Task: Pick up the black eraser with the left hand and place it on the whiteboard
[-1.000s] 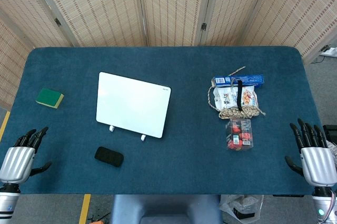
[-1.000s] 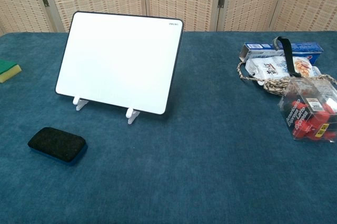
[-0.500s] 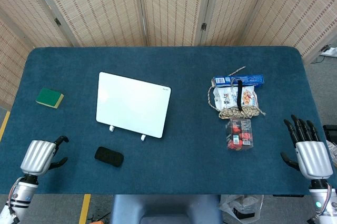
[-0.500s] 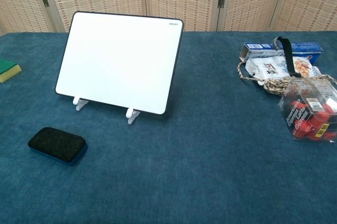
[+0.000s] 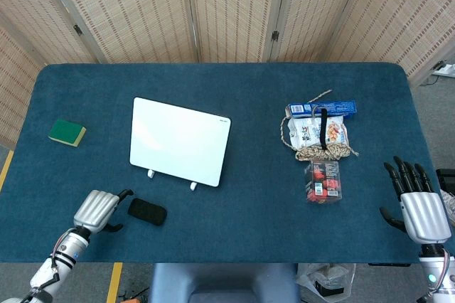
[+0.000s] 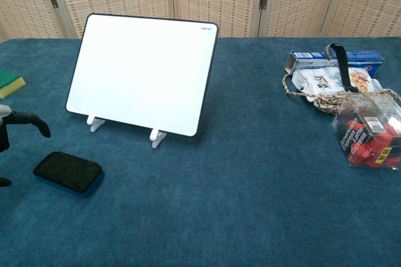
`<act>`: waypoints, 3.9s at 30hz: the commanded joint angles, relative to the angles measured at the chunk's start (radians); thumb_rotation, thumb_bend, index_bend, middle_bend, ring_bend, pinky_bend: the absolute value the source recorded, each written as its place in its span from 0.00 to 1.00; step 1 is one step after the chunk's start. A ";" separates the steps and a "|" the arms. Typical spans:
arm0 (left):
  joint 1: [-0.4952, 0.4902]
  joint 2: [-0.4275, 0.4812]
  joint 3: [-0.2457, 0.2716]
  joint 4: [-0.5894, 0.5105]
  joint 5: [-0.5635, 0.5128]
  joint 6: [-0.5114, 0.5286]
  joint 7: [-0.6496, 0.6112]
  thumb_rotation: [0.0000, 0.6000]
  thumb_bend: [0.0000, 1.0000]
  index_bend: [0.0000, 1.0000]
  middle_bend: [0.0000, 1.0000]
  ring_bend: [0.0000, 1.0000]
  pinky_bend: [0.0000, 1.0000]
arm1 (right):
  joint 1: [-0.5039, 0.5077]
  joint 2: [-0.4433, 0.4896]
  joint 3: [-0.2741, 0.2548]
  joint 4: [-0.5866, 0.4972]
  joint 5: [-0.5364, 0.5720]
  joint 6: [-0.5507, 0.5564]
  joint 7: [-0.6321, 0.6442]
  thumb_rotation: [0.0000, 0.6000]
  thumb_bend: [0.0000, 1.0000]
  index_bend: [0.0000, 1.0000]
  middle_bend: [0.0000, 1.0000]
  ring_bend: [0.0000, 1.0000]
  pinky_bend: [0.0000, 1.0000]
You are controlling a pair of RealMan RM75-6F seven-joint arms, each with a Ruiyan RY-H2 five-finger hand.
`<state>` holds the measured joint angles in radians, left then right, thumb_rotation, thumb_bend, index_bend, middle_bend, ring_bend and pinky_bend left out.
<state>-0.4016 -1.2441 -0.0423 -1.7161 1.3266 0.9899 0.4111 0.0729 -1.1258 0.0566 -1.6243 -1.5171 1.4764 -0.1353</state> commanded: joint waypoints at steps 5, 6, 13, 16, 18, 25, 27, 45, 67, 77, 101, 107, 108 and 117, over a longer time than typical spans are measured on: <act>-0.052 0.001 0.004 -0.064 -0.073 -0.053 0.070 1.00 0.19 0.29 1.00 1.00 1.00 | -0.003 0.002 0.000 0.001 -0.003 0.008 0.006 1.00 0.27 0.00 0.00 0.00 0.00; -0.058 -0.002 0.006 -0.068 -0.081 -0.058 0.079 1.00 0.19 0.29 1.00 1.00 1.00 | -0.003 0.002 -0.001 0.001 -0.005 0.009 0.007 1.00 0.27 0.00 0.00 0.00 0.00; -0.101 -0.031 0.010 -0.080 -0.140 -0.082 0.125 1.00 0.19 0.30 1.00 1.00 1.00 | -0.002 0.001 -0.003 0.001 -0.006 0.007 0.001 1.00 0.27 0.00 0.00 0.00 0.00; -0.117 -0.042 0.007 -0.071 -0.156 -0.090 0.120 1.00 0.19 0.30 1.00 1.00 1.00 | -0.002 0.000 -0.003 0.001 -0.005 0.007 -0.001 1.00 0.27 0.00 0.00 0.00 0.00; -0.127 -0.049 0.004 -0.061 -0.162 -0.096 0.106 1.00 0.19 0.30 1.00 1.00 1.00 | -0.002 -0.001 -0.004 0.001 -0.005 0.007 -0.003 1.00 0.27 0.00 0.00 0.00 0.00; -0.157 -0.069 0.001 -0.014 -0.178 -0.126 0.052 1.00 0.20 0.32 1.00 1.00 1.00 | -0.002 -0.002 -0.004 0.000 -0.006 0.010 -0.007 1.00 0.27 0.00 0.00 0.00 0.00; -0.163 -0.074 0.001 -0.002 -0.179 -0.127 0.043 1.00 0.20 0.33 1.00 1.00 1.00 | -0.003 -0.001 -0.005 0.000 -0.006 0.012 -0.006 1.00 0.27 0.00 0.00 0.00 0.00; -0.176 -0.107 0.024 0.056 -0.153 -0.086 -0.010 1.00 0.22 0.55 1.00 1.00 1.00 | -0.006 -0.001 -0.005 0.001 -0.008 0.018 -0.003 1.00 0.27 0.00 0.00 0.00 0.00; -0.158 -0.418 -0.168 0.524 0.179 0.477 -0.100 1.00 0.26 0.63 1.00 1.00 1.00 | -0.016 0.017 -0.002 -0.001 -0.009 0.035 0.044 1.00 0.27 0.00 0.00 0.00 0.00; -0.270 -0.555 -0.274 0.742 0.140 0.467 -0.185 1.00 0.26 0.65 1.00 1.00 1.00 | -0.020 0.035 -0.006 0.007 -0.022 0.043 0.094 1.00 0.27 0.00 0.00 0.00 0.00; -0.389 -0.705 -0.260 0.964 0.090 0.348 -0.248 1.00 0.26 0.63 1.00 1.00 1.00 | -0.029 0.049 -0.011 0.014 -0.036 0.056 0.135 1.00 0.27 0.00 0.00 0.00 0.00; -0.399 -0.720 -0.261 0.995 0.073 0.330 -0.261 1.00 0.26 0.46 1.00 1.00 1.00 | -0.031 0.049 -0.010 0.015 -0.036 0.059 0.140 1.00 0.27 0.00 0.00 0.00 0.00; -0.400 -0.722 -0.260 1.000 0.072 0.328 -0.265 1.00 0.26 0.43 1.00 1.00 1.00 | -0.032 0.049 -0.010 0.015 -0.036 0.059 0.139 1.00 0.27 0.00 0.00 0.00 0.00; -0.405 -0.739 -0.257 1.029 0.075 0.362 -0.290 1.00 0.25 0.26 1.00 1.00 1.00 | -0.032 0.047 -0.010 0.012 -0.035 0.058 0.130 1.00 0.27 0.00 0.00 0.00 0.00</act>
<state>-0.8061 -1.9822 -0.3004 -0.6888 1.4007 1.3506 0.1235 0.0406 -1.0790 0.0462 -1.6122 -1.5520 1.5343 -0.0048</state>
